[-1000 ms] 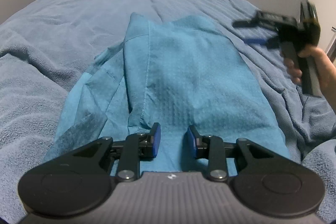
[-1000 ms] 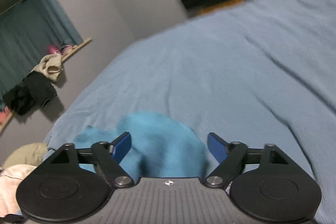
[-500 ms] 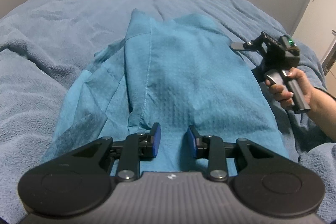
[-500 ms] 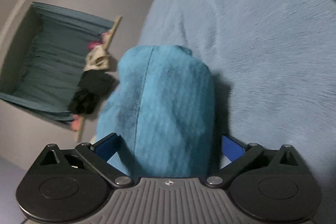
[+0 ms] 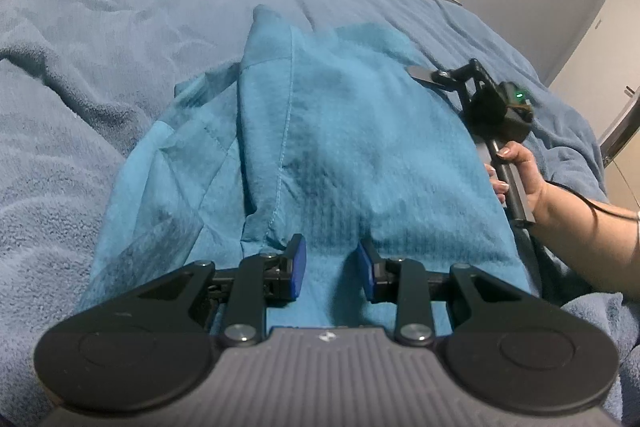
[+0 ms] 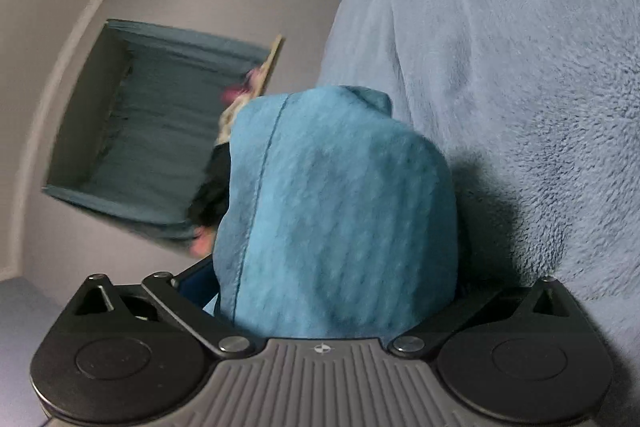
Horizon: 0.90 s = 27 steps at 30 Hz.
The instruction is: Fold large clothes
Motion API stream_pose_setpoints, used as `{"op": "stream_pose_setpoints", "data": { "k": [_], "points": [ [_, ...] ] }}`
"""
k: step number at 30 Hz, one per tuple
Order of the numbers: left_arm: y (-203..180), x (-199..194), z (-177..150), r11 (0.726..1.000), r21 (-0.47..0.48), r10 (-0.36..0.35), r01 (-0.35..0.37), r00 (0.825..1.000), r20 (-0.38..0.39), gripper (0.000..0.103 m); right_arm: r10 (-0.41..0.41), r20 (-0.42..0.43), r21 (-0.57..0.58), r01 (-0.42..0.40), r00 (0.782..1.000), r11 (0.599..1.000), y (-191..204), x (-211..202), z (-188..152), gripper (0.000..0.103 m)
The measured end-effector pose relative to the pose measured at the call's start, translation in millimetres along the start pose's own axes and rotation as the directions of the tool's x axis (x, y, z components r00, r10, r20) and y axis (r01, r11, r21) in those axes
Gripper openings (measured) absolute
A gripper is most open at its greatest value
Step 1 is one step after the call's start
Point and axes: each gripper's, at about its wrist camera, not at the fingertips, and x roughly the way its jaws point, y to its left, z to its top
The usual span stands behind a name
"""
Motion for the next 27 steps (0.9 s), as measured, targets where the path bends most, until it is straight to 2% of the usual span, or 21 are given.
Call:
{"op": "stream_pose_setpoints", "data": {
  "k": [3, 5, 8, 11, 15, 19, 21, 23, 25, 27],
  "points": [
    [3, 1, 2, 1.0, -0.008, 0.0, 0.0, 1.0, 0.001, 0.029, -0.082, 0.062, -0.029, 0.084, 0.995, 0.996, 21, 1, 0, 0.07],
    [0, 3, 5, 1.0, -0.013, 0.006, -0.006, 1.0, 0.001, 0.029, -0.124, 0.095, -0.04, 0.128, 0.988, 0.991, 40, -3, 4, 0.065],
    [-13, 16, 16, 1.0, -0.011, -0.004, 0.004, 1.0, 0.006, 0.03, -0.144, 0.155, -0.098, 0.16, 0.977, 0.982, 72, -17, 21, 0.062],
    [-38, 44, 27, 0.997, 0.074, -0.034, 0.034, 0.999, -0.003, 0.03, -0.179, 0.189, -0.169, 0.212, 0.966, 0.963, 93, -44, 56, 0.062],
    [-66, 85, 44, 0.982, 0.18, -0.049, 0.048, 0.999, 0.004, 0.03, -0.306, 0.165, -0.204, 0.336, 0.938, 0.919, 111, -93, 118, 0.062],
    [-79, 118, 57, 0.974, 0.218, -0.063, 0.055, 0.998, 0.029, 0.03, -0.412, 0.175, -0.193, 0.441, 0.894, 0.876, 95, -89, 176, 0.068],
    [-84, 127, 56, 0.967, 0.251, -0.054, 0.04, 0.997, 0.051, 0.03, -0.449, 0.188, -0.148, 0.478, 0.873, 0.866, 77, -83, 191, 0.083],
    [-83, 129, 53, 0.961, 0.275, -0.059, 0.038, 0.996, 0.068, 0.03, -0.525, 0.21, -0.074, 0.549, 0.825, 0.833, 53, -68, 197, 0.095],
    [-85, 128, 49, 0.953, 0.302, -0.066, 0.037, 0.994, 0.087, 0.03, -0.575, 0.26, -0.055, 0.607, 0.775, 0.793, 38, -57, 188, 0.1],
    [-82, 127, 45, 0.95, 0.31, -0.062, 0.029, 0.993, 0.097, 0.03, -0.581, 0.315, -0.052, 0.625, 0.751, 0.779, 35, -57, 178, 0.101]
  ]
}}
